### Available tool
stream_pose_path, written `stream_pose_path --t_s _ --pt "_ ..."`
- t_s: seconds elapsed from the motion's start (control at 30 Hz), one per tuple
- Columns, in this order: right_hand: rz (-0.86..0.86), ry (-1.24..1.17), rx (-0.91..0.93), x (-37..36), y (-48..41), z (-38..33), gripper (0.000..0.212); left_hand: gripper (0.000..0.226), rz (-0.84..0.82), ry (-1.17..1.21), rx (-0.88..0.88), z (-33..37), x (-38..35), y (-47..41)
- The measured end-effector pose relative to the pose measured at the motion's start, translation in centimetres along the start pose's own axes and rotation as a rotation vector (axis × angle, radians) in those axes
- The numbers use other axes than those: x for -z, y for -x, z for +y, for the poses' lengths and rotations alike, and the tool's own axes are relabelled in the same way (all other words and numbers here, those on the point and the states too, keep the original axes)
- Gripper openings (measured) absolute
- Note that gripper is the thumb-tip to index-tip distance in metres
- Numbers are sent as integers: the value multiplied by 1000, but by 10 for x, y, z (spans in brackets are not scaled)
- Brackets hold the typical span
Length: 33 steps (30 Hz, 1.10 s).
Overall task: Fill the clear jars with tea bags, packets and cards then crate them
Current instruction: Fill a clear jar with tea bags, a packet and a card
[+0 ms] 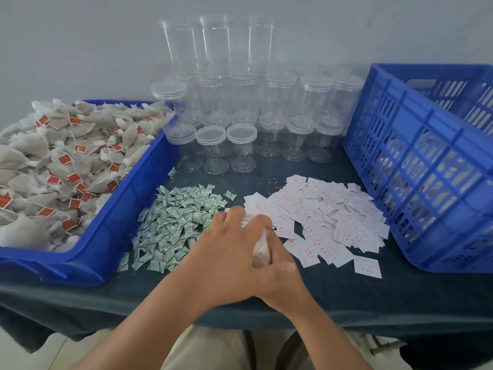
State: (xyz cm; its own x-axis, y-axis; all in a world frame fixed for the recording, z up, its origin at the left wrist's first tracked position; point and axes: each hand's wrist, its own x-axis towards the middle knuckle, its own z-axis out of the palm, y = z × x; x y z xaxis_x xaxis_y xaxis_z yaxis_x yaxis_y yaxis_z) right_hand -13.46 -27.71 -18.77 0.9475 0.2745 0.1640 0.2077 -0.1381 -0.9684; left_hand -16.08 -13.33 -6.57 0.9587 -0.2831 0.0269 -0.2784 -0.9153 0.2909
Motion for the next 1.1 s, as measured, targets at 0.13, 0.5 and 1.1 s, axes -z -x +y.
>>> stream_pose_path --t_s 0.13,0.5,1.1 --pt "-52 -65 23 13 -1 -9 68 31 87 224 -158 -8 0 -11" --pt "85 -151 -6 7 3 -5 66 101 127 658 87 -30 -6 -14" --pt "36 -153 -30 16 16 -35 71 92 222 754 66 3 -8 -7"
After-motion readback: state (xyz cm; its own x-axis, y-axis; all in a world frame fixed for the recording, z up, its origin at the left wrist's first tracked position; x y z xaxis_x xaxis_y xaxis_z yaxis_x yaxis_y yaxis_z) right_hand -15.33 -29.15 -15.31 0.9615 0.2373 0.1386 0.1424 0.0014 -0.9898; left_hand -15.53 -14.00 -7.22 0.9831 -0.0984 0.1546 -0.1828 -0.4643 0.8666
